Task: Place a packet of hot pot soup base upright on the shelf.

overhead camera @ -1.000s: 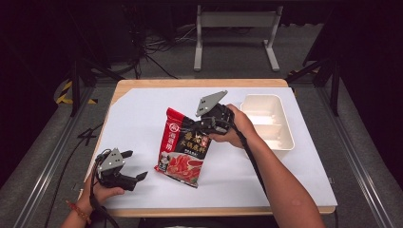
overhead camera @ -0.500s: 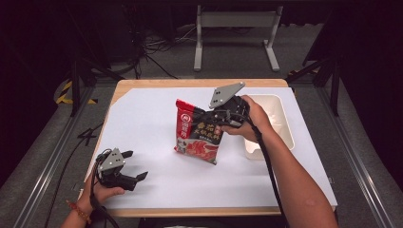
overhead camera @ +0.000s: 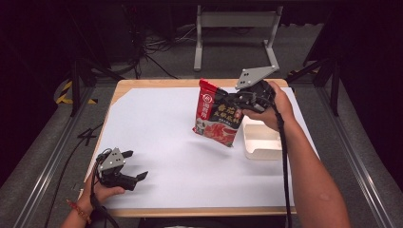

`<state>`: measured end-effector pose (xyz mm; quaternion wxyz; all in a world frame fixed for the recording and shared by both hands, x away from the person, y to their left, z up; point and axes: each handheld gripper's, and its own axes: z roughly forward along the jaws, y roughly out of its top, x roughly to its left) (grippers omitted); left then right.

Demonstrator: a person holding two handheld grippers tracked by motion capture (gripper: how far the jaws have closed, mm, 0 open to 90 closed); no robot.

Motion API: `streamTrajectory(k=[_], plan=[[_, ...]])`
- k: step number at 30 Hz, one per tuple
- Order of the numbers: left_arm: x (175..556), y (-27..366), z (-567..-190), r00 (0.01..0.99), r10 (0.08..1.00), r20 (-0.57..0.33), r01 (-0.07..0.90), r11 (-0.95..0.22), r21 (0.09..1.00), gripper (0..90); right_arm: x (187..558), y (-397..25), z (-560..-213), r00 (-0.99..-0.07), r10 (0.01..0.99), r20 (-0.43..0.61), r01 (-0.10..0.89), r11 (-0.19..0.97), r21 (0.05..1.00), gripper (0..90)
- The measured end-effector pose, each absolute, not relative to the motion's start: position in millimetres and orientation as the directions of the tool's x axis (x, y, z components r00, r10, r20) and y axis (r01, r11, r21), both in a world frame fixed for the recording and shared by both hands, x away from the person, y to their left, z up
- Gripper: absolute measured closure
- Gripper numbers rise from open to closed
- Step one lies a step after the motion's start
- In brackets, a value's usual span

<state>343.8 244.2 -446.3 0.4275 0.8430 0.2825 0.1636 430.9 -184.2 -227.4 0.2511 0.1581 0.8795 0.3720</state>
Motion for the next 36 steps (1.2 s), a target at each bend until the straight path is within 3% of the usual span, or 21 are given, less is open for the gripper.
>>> streamTrajectory(k=[20, 36], plan=[[343.8, 245.0, -445.9, 0.784, 0.620, 0.027, 0.337, -0.462, 0.820, 7.1, 426.7, -234.1, -198.6, -0.752, 0.552, -0.360, 0.122, 0.654, 0.747, 89.3], [343.2, 245.1, -444.8, 0.783, 0.622, 0.024, 0.335, -0.454, 0.826, 6.8, 399.1, -277.1, -210.7, -0.722, 0.590, -0.362, 0.160, 0.652, 0.741, 89.4]])
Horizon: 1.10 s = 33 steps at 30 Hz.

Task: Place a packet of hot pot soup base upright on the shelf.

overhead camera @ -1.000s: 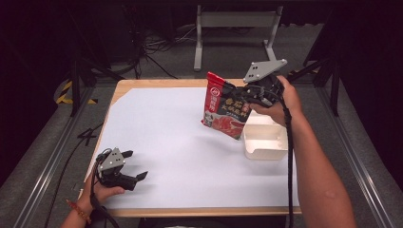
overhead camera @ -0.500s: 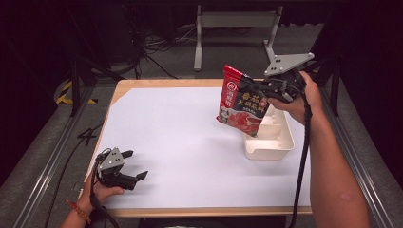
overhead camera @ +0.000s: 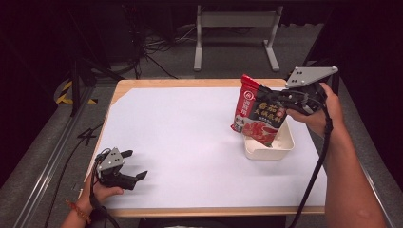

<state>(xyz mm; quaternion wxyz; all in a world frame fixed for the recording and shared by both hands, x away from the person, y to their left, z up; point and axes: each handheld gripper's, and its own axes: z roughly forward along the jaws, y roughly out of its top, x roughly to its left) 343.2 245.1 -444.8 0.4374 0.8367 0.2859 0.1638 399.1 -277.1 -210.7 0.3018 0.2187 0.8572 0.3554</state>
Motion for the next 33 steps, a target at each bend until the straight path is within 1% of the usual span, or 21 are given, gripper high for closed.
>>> streamTrajectory(k=[15, 33], plan=[[343.6, 244.3, -444.3, 0.785, 0.619, 0.028, 0.330, -0.456, 0.827, 7.0, 386.7, -311.7, -218.0, -0.684, 0.639, -0.352, 0.203, 0.630, 0.750, 89.5], [344.5, 243.4, -444.9, 0.785, 0.618, 0.031, 0.332, -0.463, 0.822, 7.5, 393.6, -313.7, -248.5, -0.678, 0.663, -0.318, 0.256, 0.618, 0.743, 89.4]])
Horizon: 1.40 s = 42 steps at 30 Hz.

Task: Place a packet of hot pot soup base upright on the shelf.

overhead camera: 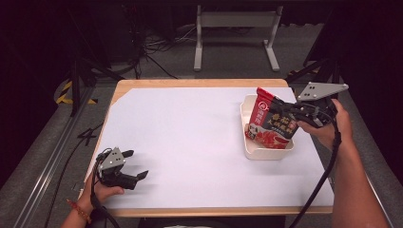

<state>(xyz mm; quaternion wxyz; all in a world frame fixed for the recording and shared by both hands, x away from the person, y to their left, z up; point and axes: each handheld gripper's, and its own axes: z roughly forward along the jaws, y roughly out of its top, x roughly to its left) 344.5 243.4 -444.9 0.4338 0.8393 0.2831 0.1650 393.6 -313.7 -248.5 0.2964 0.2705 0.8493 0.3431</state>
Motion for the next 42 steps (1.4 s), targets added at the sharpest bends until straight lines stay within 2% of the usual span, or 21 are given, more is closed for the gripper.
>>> streamTrajectory(k=[19, 36, 42], plan=[[344.2, 243.2, -444.9, 0.785, 0.619, 0.032, 0.334, -0.466, 0.820, 7.5, 397.3, -314.6, -266.7, -0.672, 0.685, -0.280, 0.265, 0.577, 0.773, 89.2], [342.3, 243.4, -444.2, 0.783, 0.622, 0.035, 0.330, -0.462, 0.823, 7.5, 394.8, -313.3, -268.5, -0.659, 0.686, -0.310, 0.254, 0.590, 0.766, 87.5], [343.0, 243.2, -444.7, 0.786, 0.617, 0.035, 0.330, -0.468, 0.820, 7.3, 392.6, -314.3, -268.3, -0.651, 0.690, -0.316, 0.255, 0.592, 0.765, 84.0]])
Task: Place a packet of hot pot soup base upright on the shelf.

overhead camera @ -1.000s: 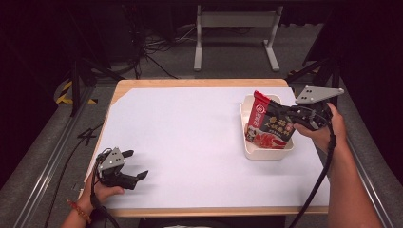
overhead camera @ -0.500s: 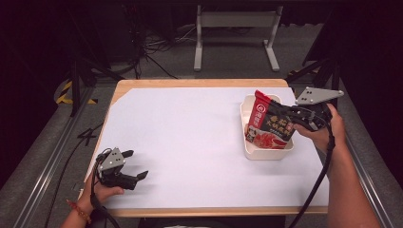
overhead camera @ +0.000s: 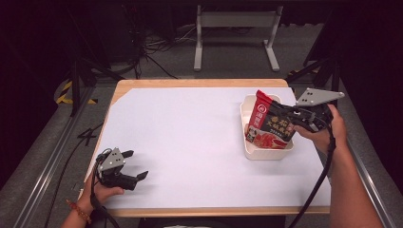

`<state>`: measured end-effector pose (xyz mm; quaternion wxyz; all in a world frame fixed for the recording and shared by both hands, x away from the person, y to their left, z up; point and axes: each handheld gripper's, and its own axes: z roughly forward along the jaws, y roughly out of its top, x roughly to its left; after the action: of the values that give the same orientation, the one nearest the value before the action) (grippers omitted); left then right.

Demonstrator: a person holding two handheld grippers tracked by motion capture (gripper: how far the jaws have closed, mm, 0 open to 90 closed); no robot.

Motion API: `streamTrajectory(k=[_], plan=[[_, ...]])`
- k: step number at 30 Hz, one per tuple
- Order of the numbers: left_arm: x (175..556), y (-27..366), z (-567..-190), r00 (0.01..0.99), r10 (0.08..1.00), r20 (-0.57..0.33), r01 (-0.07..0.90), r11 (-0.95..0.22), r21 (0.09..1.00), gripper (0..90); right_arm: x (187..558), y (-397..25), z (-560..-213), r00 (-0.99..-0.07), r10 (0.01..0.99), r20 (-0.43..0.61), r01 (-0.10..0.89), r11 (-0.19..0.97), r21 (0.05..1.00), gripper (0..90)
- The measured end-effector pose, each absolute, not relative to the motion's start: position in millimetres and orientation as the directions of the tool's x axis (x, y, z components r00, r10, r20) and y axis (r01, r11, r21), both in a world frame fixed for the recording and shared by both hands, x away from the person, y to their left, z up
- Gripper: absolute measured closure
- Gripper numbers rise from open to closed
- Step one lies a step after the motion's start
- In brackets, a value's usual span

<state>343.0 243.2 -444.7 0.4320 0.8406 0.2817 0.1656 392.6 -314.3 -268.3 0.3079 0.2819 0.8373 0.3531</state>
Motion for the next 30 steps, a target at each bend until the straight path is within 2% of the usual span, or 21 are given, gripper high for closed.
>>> streamTrajectory(k=[8, 14, 21, 30], plan=[[342.7, 243.0, -445.1, 0.790, 0.612, 0.026, 0.333, -0.465, 0.820, 7.1, 389.4, -321.7, -267.4, -0.648, 0.706, -0.285, 0.255, 0.554, 0.793, 73.9], [343.1, 242.8, -445.3, 0.790, 0.613, 0.028, 0.334, -0.467, 0.819, 7.0, 385.1, -325.4, -266.0, -0.624, 0.722, -0.299, 0.247, 0.545, 0.801, 57.8], [342.9, 242.7, -445.3, 0.794, 0.608, 0.026, 0.329, -0.466, 0.821, 7.0, 378.1, -331.9, -261.2, -0.636, 0.718, -0.284, 0.218, 0.520, 0.826, 48.1], [343.3, 241.9, -445.8, 0.794, 0.608, 0.022, 0.335, -0.467, 0.819, 7.0, 371.3, -336.4, -257.0, -0.572, 0.750, -0.332, 0.217, 0.529, 0.820, 33.7]])
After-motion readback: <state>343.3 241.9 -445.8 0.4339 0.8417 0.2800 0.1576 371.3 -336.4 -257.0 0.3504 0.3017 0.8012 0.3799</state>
